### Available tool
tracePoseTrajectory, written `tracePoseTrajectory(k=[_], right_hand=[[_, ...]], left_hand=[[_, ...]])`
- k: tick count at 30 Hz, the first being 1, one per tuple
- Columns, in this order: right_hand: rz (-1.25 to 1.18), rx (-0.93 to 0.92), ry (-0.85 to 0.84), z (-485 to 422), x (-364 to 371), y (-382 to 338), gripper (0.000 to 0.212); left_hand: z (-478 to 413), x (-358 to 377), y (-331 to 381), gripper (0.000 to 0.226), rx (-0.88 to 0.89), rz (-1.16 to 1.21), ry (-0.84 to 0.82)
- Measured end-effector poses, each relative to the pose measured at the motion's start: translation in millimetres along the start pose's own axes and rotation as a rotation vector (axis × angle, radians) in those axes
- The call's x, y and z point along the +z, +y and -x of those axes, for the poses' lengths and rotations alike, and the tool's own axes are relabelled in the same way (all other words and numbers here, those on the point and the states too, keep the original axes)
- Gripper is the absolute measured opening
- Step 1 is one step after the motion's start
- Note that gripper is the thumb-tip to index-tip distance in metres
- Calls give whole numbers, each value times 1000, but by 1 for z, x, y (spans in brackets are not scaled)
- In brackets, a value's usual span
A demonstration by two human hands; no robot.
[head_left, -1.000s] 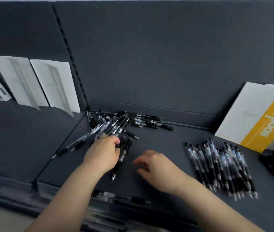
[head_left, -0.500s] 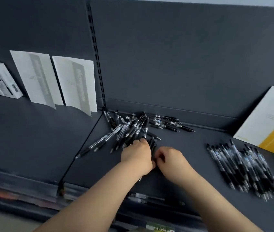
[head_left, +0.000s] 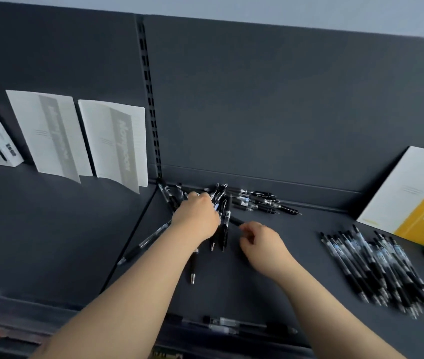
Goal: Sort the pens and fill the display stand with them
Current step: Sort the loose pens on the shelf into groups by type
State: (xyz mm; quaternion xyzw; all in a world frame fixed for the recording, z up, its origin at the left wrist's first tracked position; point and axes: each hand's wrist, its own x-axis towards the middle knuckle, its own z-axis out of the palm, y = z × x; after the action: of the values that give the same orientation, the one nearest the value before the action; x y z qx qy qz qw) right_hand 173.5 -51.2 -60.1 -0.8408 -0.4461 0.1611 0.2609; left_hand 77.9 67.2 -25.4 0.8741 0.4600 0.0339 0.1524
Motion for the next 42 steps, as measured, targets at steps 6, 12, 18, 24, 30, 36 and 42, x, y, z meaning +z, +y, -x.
tracePoseTrajectory(k=[6, 12, 18, 24, 30, 36, 42], right_hand=[[-57, -14, -49, -25, 16, -14, 42], [-520, 155, -122, -26, 18, -16, 31], [-1052, 192, -166, -13, 2, -15, 21], [-1111, 101, -75, 20, -41, 15, 30], [-497, -184, 384, 45, -68, 57, 36], [-169, -388, 432, 59, -79, 88, 32], [-357, -217, 264, 80, -103, 119, 31]], left_hand=[[-22, 21, 6, 44, -15, -86, -54], [-22, 17, -2, 25, -57, 245, -90], [7, 8, 6, 7, -57, 963, -182], [43, 6, 28, 11, -202, 1619, -461], [58, 28, 69, 17, -313, 1795, -569], [67, 45, 118, 21, -303, 1745, -697], [74, 54, 154, 23, -255, 1710, -746]])
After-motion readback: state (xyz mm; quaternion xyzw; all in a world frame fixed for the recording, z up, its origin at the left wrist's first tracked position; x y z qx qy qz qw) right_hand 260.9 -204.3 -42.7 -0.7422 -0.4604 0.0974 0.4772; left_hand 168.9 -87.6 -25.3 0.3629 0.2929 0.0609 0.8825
